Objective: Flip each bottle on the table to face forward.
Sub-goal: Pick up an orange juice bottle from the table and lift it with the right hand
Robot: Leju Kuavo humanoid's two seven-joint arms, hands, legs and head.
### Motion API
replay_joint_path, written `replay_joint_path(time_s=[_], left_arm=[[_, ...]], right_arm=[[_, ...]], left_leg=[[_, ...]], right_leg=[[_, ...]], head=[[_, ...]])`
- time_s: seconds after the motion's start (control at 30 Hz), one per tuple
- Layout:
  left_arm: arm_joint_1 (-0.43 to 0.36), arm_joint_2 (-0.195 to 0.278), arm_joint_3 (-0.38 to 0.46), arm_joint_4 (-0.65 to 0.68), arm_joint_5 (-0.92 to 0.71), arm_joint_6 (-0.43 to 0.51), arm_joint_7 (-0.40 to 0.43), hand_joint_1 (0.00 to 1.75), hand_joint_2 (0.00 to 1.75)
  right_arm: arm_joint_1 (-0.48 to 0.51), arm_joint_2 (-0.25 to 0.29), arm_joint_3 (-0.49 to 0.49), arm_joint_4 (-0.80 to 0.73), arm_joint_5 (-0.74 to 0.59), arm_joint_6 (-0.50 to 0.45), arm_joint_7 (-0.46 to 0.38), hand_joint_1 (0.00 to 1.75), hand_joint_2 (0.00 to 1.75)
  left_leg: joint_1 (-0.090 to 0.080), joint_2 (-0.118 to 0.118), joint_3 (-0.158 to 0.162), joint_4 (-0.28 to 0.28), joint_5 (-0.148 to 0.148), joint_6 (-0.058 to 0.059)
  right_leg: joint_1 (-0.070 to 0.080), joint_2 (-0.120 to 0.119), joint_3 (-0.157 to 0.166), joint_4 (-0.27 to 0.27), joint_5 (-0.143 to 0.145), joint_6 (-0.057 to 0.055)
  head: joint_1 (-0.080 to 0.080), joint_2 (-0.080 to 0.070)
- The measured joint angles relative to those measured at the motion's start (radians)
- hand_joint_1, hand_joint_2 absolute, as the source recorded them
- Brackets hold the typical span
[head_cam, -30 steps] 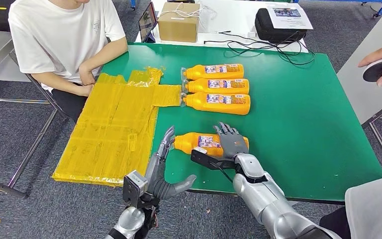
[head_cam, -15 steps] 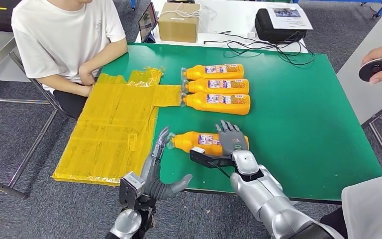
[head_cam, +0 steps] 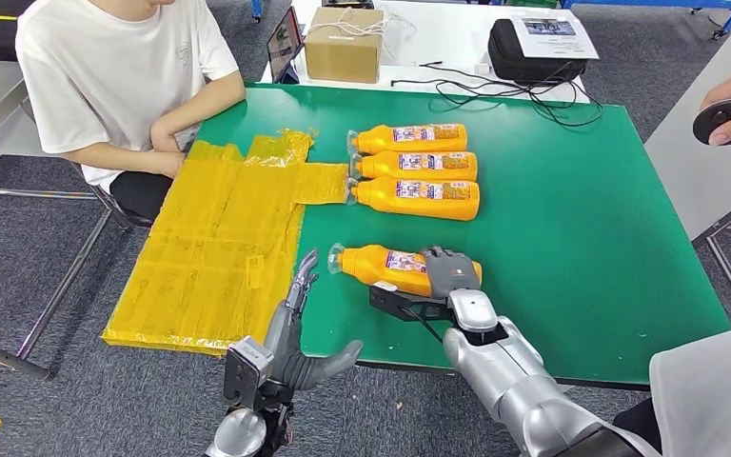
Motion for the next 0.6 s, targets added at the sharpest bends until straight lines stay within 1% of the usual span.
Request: replay_joint_path(time_s=[0.37, 0.5, 0.6], left_arm=[[0.002, -0.001, 0.012, 0.000, -0.001, 0.001, 0.001, 0.00, 1.75], [0.006, -0.011, 0.017, -0.005, -0.005, 0.008, 0.003, 0.00, 1.75], [0.007, -0.014, 0.019, -0.007, -0.007, 0.009, 0.003, 0.00, 1.75]], right_arm=[[-0.004, -0.032, -0.037, 0.018, -0.031, 0.019, -0.008, 1.75, 1.75], [-0.005, -0.052, -0.061, 0.026, -0.065, 0.035, -0.044, 1.75, 1.75], [-0.002, -0.062, -0.083, 0.031, -0.106, 0.038, -0.091, 1.75, 1.75]], left_leg=[[0.000, 0.000, 0.007, 0.000, 0.000, 0.000], [0.000, 0.000, 0.010, 0.000, -0.001, 0.000], [0.000, 0.000, 0.014, 0.000, -0.003, 0.002]], right_leg=[[0.000, 0.000, 0.007, 0.000, 0.000, 0.000], [0.000, 0.000, 0.008, -0.001, 0.000, 0.000], [0.000, 0.000, 0.006, -0.002, -0.002, 0.000]], head=[[0.000, 0.000], [0.000, 0.000], [0.000, 0.000]])
